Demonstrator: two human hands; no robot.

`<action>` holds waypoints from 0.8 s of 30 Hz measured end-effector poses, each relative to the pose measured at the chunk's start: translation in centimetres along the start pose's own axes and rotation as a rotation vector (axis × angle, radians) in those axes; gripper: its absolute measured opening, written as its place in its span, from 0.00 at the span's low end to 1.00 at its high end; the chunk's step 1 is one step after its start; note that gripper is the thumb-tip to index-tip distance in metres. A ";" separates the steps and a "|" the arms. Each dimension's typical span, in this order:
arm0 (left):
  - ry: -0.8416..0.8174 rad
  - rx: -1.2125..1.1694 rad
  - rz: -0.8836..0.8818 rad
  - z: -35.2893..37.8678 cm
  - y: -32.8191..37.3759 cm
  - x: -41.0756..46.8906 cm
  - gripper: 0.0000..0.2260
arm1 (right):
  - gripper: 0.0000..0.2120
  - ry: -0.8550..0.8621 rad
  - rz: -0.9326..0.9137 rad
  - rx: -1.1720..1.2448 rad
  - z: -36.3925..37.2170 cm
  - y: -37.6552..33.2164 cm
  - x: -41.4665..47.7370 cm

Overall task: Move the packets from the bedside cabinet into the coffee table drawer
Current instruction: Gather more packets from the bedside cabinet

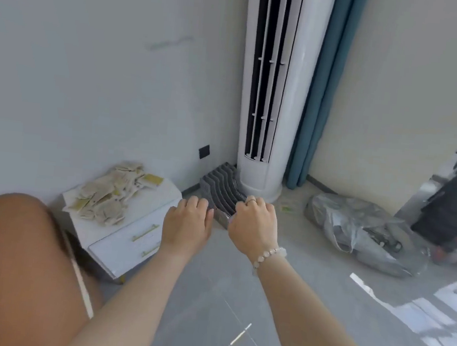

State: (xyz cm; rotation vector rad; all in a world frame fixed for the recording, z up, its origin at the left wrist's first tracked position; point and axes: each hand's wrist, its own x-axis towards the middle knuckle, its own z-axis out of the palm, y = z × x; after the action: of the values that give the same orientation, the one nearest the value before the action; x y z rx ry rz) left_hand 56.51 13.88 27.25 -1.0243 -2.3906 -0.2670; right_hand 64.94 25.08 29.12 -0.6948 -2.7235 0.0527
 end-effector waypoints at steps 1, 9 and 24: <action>0.002 0.031 -0.027 0.0 -0.8 -0.1 0.17 | 0.09 -0.012 -0.027 0.011 0.3 -0.7 0.7; -0.038 0.184 -0.219 0.1 -7.6 -0.8 0.17 | 0.05 -0.081 -0.264 0.066 2.3 -7.2 5.4; 0.041 0.290 -0.359 3.8 -23.4 4.7 0.16 | 0.13 -0.163 -0.503 0.130 7.8 -19.8 18.1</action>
State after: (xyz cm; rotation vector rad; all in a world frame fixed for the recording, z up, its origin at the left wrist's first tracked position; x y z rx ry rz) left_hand 35.50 1.96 27.10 -0.4543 -2.4729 -0.0607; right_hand 38.32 16.52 29.56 0.0438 -2.9326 0.1714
